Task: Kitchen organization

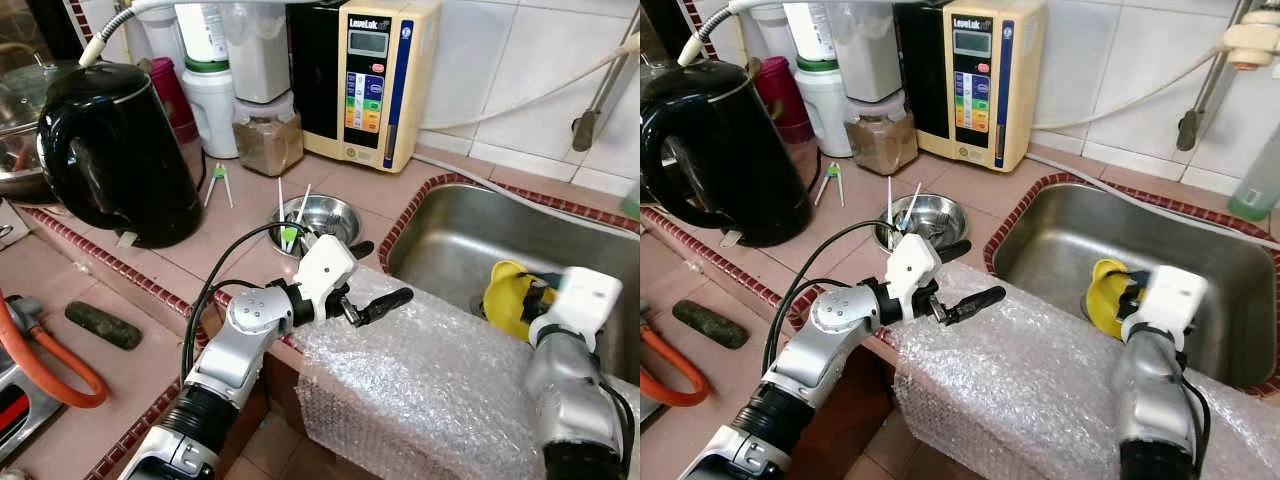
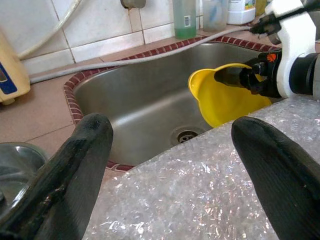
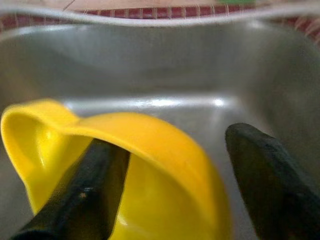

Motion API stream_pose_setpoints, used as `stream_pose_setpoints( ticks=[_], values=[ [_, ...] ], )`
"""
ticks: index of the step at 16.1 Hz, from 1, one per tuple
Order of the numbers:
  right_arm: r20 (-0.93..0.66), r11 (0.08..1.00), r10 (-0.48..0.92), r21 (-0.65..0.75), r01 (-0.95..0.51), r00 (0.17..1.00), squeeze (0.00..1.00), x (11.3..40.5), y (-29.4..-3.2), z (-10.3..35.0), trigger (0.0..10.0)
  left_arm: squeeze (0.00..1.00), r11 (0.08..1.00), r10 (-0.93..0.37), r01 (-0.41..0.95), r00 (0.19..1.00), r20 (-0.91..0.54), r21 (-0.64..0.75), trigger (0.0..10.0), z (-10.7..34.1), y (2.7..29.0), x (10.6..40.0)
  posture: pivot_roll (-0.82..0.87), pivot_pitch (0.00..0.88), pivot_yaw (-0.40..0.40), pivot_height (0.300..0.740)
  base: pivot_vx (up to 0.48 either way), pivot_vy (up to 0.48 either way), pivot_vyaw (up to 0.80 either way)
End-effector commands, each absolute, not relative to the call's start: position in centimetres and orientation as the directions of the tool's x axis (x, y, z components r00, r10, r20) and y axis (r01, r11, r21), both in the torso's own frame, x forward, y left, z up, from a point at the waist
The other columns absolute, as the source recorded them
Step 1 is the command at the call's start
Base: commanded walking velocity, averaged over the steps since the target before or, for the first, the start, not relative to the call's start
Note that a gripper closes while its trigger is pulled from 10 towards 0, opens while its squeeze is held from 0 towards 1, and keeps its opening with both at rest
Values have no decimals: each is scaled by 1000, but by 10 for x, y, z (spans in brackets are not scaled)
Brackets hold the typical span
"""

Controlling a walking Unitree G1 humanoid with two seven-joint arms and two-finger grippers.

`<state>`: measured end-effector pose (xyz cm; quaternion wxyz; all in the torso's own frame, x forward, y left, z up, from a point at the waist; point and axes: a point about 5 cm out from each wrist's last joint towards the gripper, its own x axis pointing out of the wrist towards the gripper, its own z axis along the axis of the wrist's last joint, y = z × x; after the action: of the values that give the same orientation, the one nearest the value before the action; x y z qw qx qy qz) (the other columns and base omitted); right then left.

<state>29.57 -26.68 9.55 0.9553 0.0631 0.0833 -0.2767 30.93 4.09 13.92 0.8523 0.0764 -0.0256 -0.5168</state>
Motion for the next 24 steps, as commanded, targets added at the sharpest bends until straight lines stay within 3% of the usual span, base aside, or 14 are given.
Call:
stream_pose_setpoints(
  ticks=[1,3,4,6,9,10,13,15,17,19,20,21,24],
  values=[
    [-243,831,-497,144,537,833,1000,295,-264,87,10000,1000,455,-884,872,467,-31,183,10000,144,40,313,1,0,64,740,0,0,0],
    [-91,880,-462,-173,443,882,1000,299,-261,104,10000,1000,463,-880,866,475,-25,188,10000,145,40,314,1,0,66,740,0,0,0],
    [-44,882,-427,-241,405,903,1000,302,-257,110,10000,1000,468,-877,863,480,-22,192,10000,145,41,315,-1,0,68,740,0,0,0],
    [-120,942,-312,-167,290,943,1000,307,-243,106,10000,1000,476,-873,857,488,-16,197,10000,146,41,316,-3,0,69,740,0,0,0],
    [-263,960,-244,-198,196,933,1000,308,-235,92,10000,1000,486,-867,850,498,-7,204,10000,148,40,318,-1,0,67,740,0,0,0],
    [-221,937,-322,-215,275,921,1000,308,-246,97,10000,1000,489,-866,848,501,-7,204,10000,147,40,318,2,0,64,740,0,0,0],
    [-208,925,-356,-217,312,911,1000,306,-254,103,10000,1000,492,-864,846,504,-7,205,10000,146,40,317,1,0,65,740,0,0,0],
    [-163,925,-352,-209,317,922,1000,308,-252,111,10000,1000,543,-834,813,552,18,211,10000,149,43,322,-2,0,67,740,0,0,0],
    [-250,975,-182,-172,141,951,1000,310,-229,102,10000,1000,589,-804,780,593,52,211,10000,154,45,328,-5,0,71,740,0,0,0],
    [-257,957,-242,-221,187,936,1000,311,-233,102,10000,1000,612,-787,761,614,64,215,10000,158,47,332,-2,0,69,740,0,0,0],
    [-200,911,-372,-266,315,906,1000,310,-247,108,10000,1000,616,-783,758,619,65,212,10000,157,47,332,-2,0,68,740,0,0,0],
    [-261,952,-284,-188,240,923,1000,310,-244,103,10000,1000,619,-781,756,621,66,212,10000,157,48,332,-1,0,70,740,0,0,0],
    [-213,937,-342,-158,313,915,1000,309,-249,110,10000,1000,657,-747,719,660,76,227,10000,157,51,336,-3,0,71,740,0,0,0]
  ],
)
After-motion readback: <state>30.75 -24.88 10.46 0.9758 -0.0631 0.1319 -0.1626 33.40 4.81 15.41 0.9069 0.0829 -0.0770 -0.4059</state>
